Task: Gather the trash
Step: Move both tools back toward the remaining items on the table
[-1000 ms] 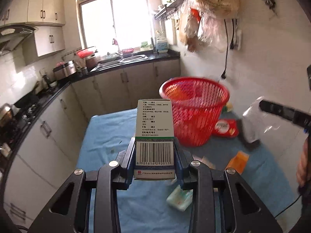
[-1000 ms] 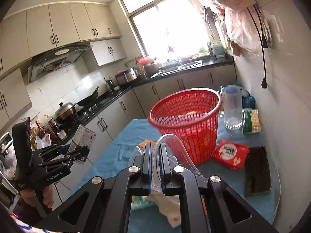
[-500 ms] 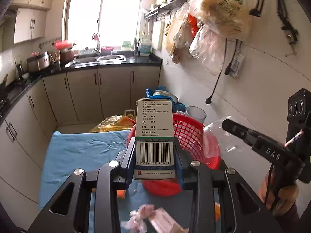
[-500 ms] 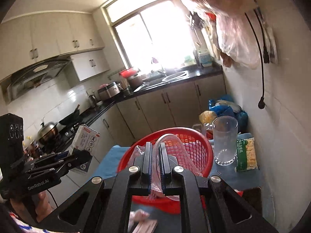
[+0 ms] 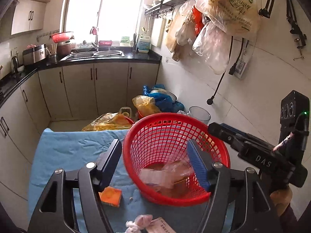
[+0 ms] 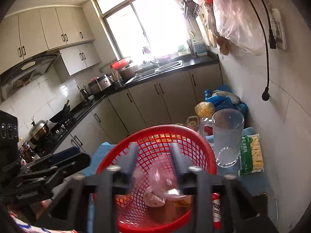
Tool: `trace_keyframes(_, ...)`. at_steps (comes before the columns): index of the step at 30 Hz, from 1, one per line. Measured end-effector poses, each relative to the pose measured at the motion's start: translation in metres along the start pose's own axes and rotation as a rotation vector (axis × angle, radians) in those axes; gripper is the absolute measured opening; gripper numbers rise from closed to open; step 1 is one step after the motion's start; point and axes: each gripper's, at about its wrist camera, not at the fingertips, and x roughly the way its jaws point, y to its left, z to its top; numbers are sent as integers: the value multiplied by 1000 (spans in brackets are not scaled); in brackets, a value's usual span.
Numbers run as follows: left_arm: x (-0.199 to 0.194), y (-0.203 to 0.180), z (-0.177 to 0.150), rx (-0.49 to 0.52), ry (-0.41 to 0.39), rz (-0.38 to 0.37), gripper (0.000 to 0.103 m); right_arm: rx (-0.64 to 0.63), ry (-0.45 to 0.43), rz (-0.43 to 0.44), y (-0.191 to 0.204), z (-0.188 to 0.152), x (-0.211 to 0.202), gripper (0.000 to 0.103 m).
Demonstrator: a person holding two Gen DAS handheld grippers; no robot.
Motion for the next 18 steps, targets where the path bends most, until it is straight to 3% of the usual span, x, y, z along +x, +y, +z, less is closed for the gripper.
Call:
trace_keyframes(7, -43, 24, -25, -36, -31, 56, 69, 22, -13, -1, 1, -8, -27, 53)
trace_keyframes(11, -66, 38, -53, -48, -41, 83, 74, 19, -8, -7, 1, -26, -55, 64)
trace_keyframes(18, -66, 53, -121, -48, 69, 98, 76, 1, 90, -23, -9, -78, -88, 71)
